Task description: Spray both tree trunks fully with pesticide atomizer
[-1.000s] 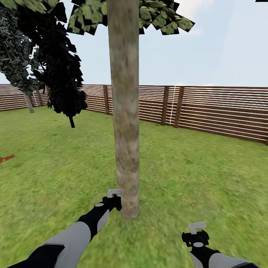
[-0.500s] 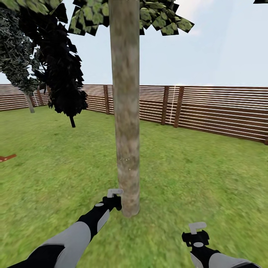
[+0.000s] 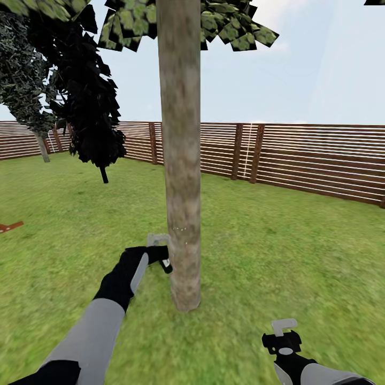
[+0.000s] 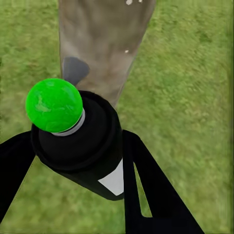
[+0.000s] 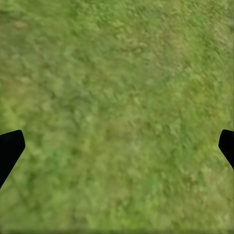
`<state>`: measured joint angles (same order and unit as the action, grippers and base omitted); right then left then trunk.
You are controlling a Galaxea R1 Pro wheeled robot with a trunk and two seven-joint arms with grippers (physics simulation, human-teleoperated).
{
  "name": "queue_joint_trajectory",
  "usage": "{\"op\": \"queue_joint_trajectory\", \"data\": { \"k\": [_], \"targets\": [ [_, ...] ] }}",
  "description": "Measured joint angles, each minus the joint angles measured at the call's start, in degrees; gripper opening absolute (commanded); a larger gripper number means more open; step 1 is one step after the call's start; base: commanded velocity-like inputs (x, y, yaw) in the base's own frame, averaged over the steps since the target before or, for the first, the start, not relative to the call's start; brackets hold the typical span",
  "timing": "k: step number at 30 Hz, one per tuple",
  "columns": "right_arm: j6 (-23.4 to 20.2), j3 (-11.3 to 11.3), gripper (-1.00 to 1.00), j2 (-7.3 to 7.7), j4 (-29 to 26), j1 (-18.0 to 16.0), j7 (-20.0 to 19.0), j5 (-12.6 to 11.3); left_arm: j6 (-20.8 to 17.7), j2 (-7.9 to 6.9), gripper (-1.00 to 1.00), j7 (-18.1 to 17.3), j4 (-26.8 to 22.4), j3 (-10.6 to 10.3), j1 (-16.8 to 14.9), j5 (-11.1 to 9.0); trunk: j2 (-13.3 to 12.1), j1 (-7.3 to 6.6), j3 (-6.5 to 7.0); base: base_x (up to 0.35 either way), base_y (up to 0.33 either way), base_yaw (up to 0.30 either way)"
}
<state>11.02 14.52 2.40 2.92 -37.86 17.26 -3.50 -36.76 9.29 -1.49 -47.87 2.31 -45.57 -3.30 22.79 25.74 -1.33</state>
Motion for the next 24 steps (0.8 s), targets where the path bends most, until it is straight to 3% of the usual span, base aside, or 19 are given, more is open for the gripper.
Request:
{"op": "queue_joint_trajectory", "data": {
  "k": [4, 6, 11, 13, 16, 17, 18, 21, 24],
  "targets": [
    [0.0, 0.0, 1.00, 0.00, 0.0, 0.0, 0.0, 0.0, -14.3, -0.02, -1.00, 0.0, -10.4, -0.1, 0.0, -0.1, 0.0, 0.00, 0.00, 0.000, 0.000, 0.000],
    [0.0, 0.0, 1.00, 0.00, 0.0, 0.0, 0.0, 0.0, -18.5, -0.02, -1.00, -0.1, -13.5, -0.1, -0.7, -0.1, 0.0, 0.00, 0.00, 0.000, 0.000, 0.000],
    [0.0, 0.0, 1.00, 0.00, 0.0, 0.0, 0.0, 0.0, -19.8, -0.02, -1.00, -0.2, -12.8, -0.1, -8.3, -0.2, 0.0, 0.00, 0.01, 0.000, 0.000, 0.000],
    [0.0, 0.0, 1.00, 0.00, 0.0, 0.0, 0.0, 0.0, -19.9, -0.02, -1.00, -0.3, -8.8, -0.1, -14.2, -0.4, 0.0, 0.00, 0.01, 0.000, 0.000, 0.000],
    [0.0, 0.0, 1.00, 0.00, 0.0, 0.0, 0.0, 0.0, -19.9, -0.04, -1.00, -0.3, -4.6, -0.1, -19.8, -0.2, 0.0, 0.00, 0.01, 0.000, 0.000, 0.000],
    [0.0, 0.0, 1.00, 0.00, 0.0, 0.0, 0.0, 0.0, -20.0, -0.10, -1.00, -0.3, 0.1, -0.1, -24.7, 0.1, 0.0, 0.02, -0.02, 0.000, 0.000, 0.000],
    [0.0, 0.0, 1.00, 0.00, 0.0, 0.0, 0.0, 0.0, -20.0, -0.09, -1.00, -0.3, 0.8, -0.1, -28.6, -0.4, 0.0, 0.01, 0.01, 0.000, 0.000, 0.000],
    [0.0, 0.0, 1.00, 0.00, 0.0, 0.0, 0.0, 0.0, -20.0, -0.10, -1.00, -0.3, 5.6, -0.1, -34.0, -0.3, 0.0, 0.00, 0.00, 0.000, 0.000, 0.000],
    [0.0, 0.0, 1.00, -0.06, 0.0, 0.0, 0.0, 0.0, -20.0, -0.11, -1.00, -0.4, 11.2, -0.1, -42.0, -0.3, 0.0, 0.00, 0.01, 0.000, 0.000, 0.000]
  ]
}}
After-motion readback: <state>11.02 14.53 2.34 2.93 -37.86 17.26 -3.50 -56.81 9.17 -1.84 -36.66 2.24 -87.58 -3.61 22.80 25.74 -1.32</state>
